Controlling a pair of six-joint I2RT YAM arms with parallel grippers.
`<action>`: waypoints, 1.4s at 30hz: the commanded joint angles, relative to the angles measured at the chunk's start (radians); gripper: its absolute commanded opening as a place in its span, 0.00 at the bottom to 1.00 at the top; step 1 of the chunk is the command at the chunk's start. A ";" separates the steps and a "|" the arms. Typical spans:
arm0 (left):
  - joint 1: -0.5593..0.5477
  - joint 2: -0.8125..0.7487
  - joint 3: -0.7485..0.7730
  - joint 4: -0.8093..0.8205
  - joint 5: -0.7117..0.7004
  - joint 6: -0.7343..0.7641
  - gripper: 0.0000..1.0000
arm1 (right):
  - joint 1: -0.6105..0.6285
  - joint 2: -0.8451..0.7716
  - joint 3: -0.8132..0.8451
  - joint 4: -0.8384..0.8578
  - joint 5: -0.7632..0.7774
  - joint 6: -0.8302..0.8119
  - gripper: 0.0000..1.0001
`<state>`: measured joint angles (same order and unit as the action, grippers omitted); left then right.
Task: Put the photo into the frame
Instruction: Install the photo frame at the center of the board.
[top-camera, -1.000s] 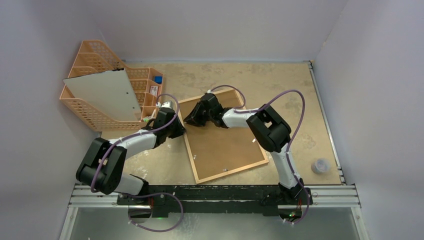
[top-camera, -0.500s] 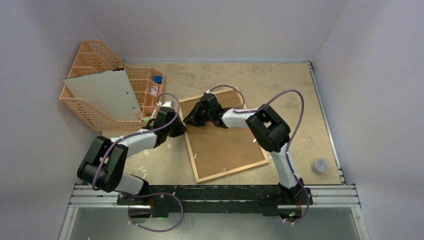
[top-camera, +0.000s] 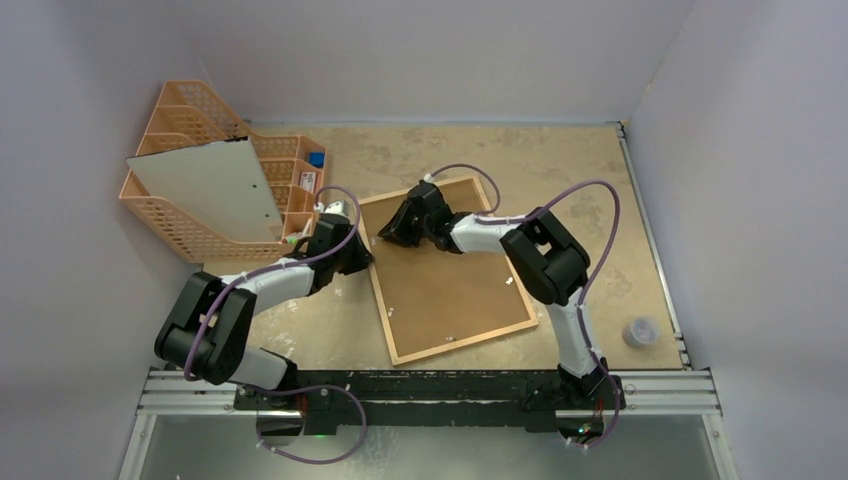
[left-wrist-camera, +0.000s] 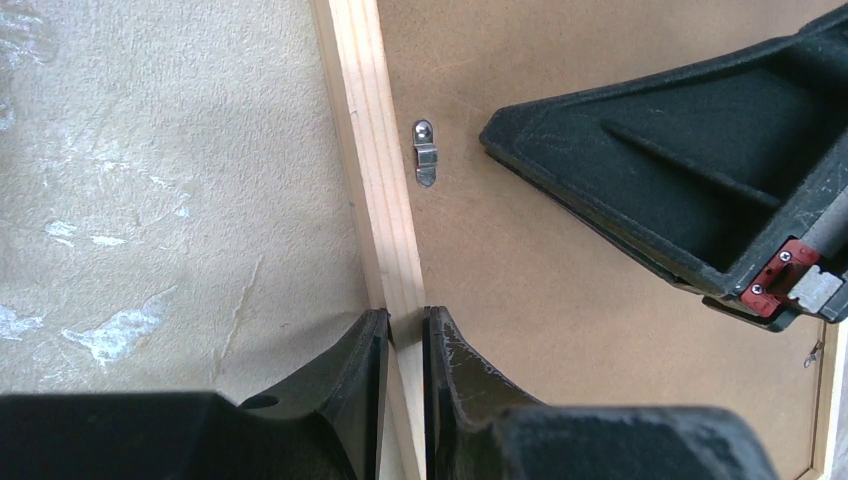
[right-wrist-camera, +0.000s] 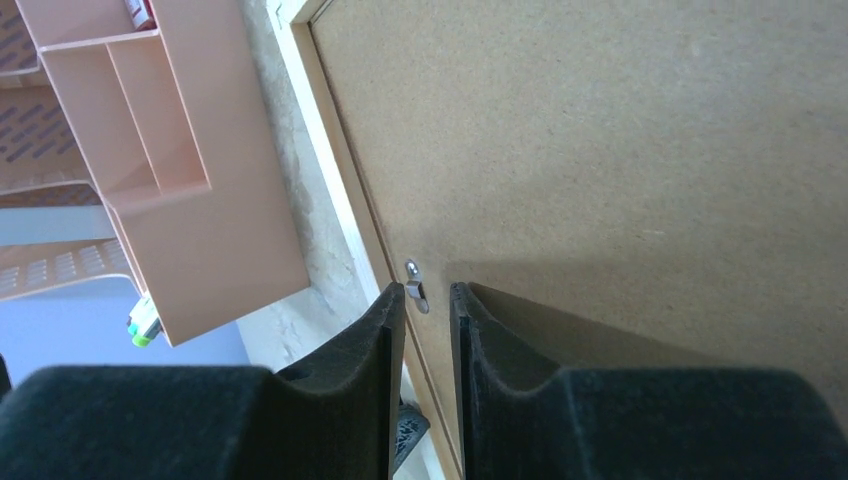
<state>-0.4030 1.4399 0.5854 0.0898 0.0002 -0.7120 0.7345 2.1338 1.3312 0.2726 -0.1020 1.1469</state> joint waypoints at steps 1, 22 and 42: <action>0.000 -0.001 -0.009 0.027 0.037 0.039 0.06 | 0.000 0.030 0.039 0.002 -0.052 -0.047 0.26; 0.000 0.005 -0.013 0.049 0.060 0.066 0.04 | 0.000 0.101 0.062 0.092 -0.183 -0.052 0.26; -0.027 0.004 -0.037 0.139 0.081 0.150 0.00 | 0.005 0.118 0.016 0.221 -0.254 0.044 0.25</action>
<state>-0.4000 1.4395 0.5583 0.1669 0.0189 -0.6052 0.7143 2.2223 1.3514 0.4374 -0.3099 1.1652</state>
